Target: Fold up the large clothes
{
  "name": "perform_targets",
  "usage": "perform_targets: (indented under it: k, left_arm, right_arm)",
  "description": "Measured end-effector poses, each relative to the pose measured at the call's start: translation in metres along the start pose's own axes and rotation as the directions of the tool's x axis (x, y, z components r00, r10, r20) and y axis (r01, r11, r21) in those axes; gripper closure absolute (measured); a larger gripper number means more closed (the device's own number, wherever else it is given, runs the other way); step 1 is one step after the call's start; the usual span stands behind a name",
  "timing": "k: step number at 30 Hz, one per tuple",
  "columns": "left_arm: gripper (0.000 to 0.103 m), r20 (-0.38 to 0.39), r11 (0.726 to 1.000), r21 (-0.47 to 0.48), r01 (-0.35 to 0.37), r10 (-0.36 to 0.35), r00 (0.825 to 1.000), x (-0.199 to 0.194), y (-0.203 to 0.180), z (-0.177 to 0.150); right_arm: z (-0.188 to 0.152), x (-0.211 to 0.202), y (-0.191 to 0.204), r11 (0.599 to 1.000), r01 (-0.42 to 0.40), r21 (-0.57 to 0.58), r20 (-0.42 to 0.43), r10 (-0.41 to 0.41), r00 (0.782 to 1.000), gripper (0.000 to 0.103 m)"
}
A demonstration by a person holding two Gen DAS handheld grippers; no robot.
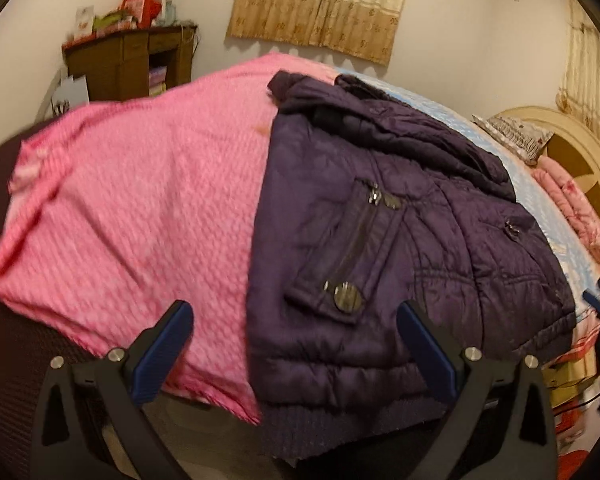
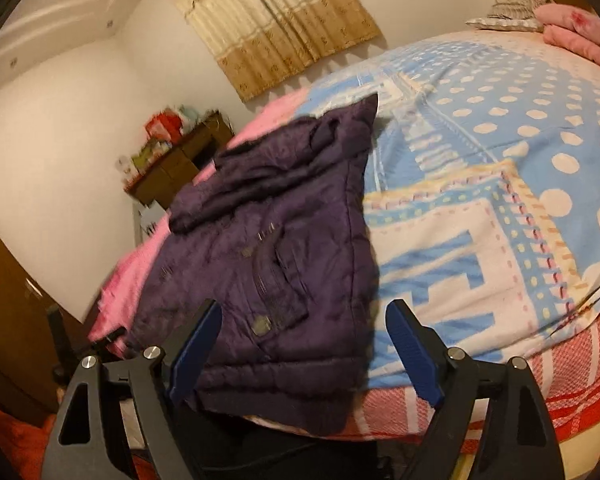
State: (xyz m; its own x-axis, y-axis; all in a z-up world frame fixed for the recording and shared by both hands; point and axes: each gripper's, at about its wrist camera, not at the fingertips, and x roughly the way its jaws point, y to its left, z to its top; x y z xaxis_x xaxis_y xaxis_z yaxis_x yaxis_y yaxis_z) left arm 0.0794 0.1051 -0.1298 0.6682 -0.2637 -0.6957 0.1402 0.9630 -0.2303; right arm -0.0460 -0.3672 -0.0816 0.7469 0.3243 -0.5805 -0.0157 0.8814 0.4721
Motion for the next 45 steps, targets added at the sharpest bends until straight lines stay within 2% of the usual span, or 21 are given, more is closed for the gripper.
perform_targets:
  k: [3, 6, 7, 8, 10, 11, 15, 18, 22, 24, 26, 27, 28, 30, 31, 32, 33, 35, 36, 41, 45]
  left_arm:
    - [0.0, 0.003, 1.0, 0.022, 0.017, -0.017, 1.0, 0.0, -0.004, -0.01]
    - [0.008, -0.029, 0.998, 0.01, 0.058, -0.058, 0.998, 0.007, -0.006, -0.013]
    - [0.014, -0.037, 0.998, 0.002, 0.069, -0.069, 0.997, 0.01, -0.006, -0.015]
    - [0.018, -0.044, 0.997, -0.01, 0.082, -0.082, 0.996, 0.012, -0.006, -0.016]
    - [0.024, -0.018, 0.997, -0.009, 0.075, -0.075, 0.997, 0.01, -0.005, -0.019]
    - [0.028, -0.012, 0.997, -0.008, 0.077, -0.077, 0.997, 0.009, -0.004, -0.019]
    - [0.028, -0.01, 0.996, -0.024, 0.09, -0.09, 0.996, 0.008, 0.0, -0.021]
    - [0.025, -0.021, 0.996, -0.04, 0.084, -0.085, 0.996, 0.011, 0.0, -0.023]
    - [0.01, -0.04, 0.995, -0.064, 0.077, -0.079, 0.996, 0.017, 0.004, -0.024]
    - [0.01, -0.047, 0.991, -0.098, 0.092, -0.097, 0.994, 0.019, 0.009, -0.026]
    - [0.01, -0.042, 0.987, -0.12, 0.108, -0.114, 0.993, 0.019, 0.011, -0.027]
    - [0.012, -0.041, 0.988, -0.109, 0.11, -0.115, 0.992, 0.018, 0.01, -0.028]
    - [0.028, -0.039, 0.988, -0.094, 0.125, -0.129, 0.991, 0.017, 0.008, -0.028]
    - [0.037, -0.033, 0.992, -0.051, 0.119, -0.121, 0.992, 0.013, 0.002, -0.028]
    - [0.048, -0.032, 0.992, -0.04, 0.119, -0.12, 0.992, 0.012, 0.001, -0.027]
    - [0.056, -0.034, 0.99, -0.039, 0.134, -0.135, 0.99, 0.009, 0.0, -0.026]
    - [0.058, -0.031, 0.988, -0.045, 0.148, -0.15, 0.988, 0.006, 0.0, -0.023]
    - [0.072, -0.007, 0.98, -0.044, 0.192, -0.193, 0.981, -0.008, -0.003, -0.013]
    - [0.075, 0.001, 0.977, -0.036, 0.212, -0.212, 0.977, -0.014, -0.006, -0.009]
    - [0.078, 0.027, 0.963, 0.003, 0.269, -0.269, 0.963, -0.038, -0.025, 0.032]
    - [0.078, 0.039, 0.932, -0.068, 0.356, -0.354, 0.934, -0.038, -0.025, 0.074]
  right_arm:
    - [-0.012, 0.016, 0.003, 1.0, 0.005, -0.025, -0.058, -0.007, 0.998, 0.024]
    - [-0.021, 0.03, 0.01, 0.997, 0.038, -0.07, -0.103, -0.045, 0.994, 0.026]
    - [-0.022, 0.033, 0.013, 0.994, 0.054, -0.1, -0.103, -0.065, 0.993, 0.029]
    - [-0.023, 0.034, 0.015, 0.991, 0.066, -0.119, -0.106, -0.078, 0.991, 0.034]
    - [-0.022, 0.033, 0.017, 0.983, 0.105, -0.154, -0.122, -0.124, 0.985, 0.052]
    - [-0.023, 0.032, 0.016, 0.979, 0.117, -0.166, -0.131, -0.139, 0.982, 0.053]
    - [-0.022, 0.029, 0.007, 0.988, 0.088, -0.125, -0.148, -0.106, 0.983, 0.053]
    - [-0.025, 0.032, 0.006, 0.99, 0.095, -0.1, -0.147, -0.109, 0.983, 0.049]
    - [-0.032, 0.038, 0.014, 0.983, 0.109, -0.151, -0.183, -0.136, 0.974, 0.043]
    - [-0.034, 0.04, 0.017, 0.975, 0.121, -0.186, -0.171, -0.153, 0.973, 0.043]
    - [-0.035, 0.041, 0.015, 0.978, 0.115, -0.173, -0.165, -0.144, 0.976, 0.042]
    - [-0.034, 0.041, 0.012, 0.982, 0.102, -0.156, -0.168, -0.128, 0.978, 0.043]
    - [-0.034, 0.042, 0.011, 0.984, 0.098, -0.15, -0.171, -0.123, 0.978, 0.048]
    - [-0.031, 0.041, 0.01, 0.982, 0.104, -0.16, -0.193, -0.135, 0.972, 0.063]
    - [-0.031, 0.041, 0.01, 0.984, 0.092, -0.153, -0.205, -0.123, 0.971, 0.066]
    - [-0.03, 0.039, 0.01, 0.989, 0.072, -0.132, -0.212, -0.099, 0.972, 0.067]
    - [-0.028, 0.037, 0.009, 0.992, 0.054, -0.111, -0.216, -0.077, 0.973, 0.069]
    - [-0.022, 0.03, 0.012, 0.998, -0.002, -0.07, -0.221, -0.014, 0.975, 0.074]
    - [-0.019, 0.027, 0.014, 0.998, -0.03, -0.055, -0.214, 0.017, 0.977, 0.076]
    - [0.016, 0.01, 0.025, 0.977, -0.21, 0.025, -0.129, 0.211, 0.969, 0.078]
    - [0.053, 0.015, 0.032, 0.941, -0.327, 0.083, -0.048, 0.332, 0.942, 0.078]
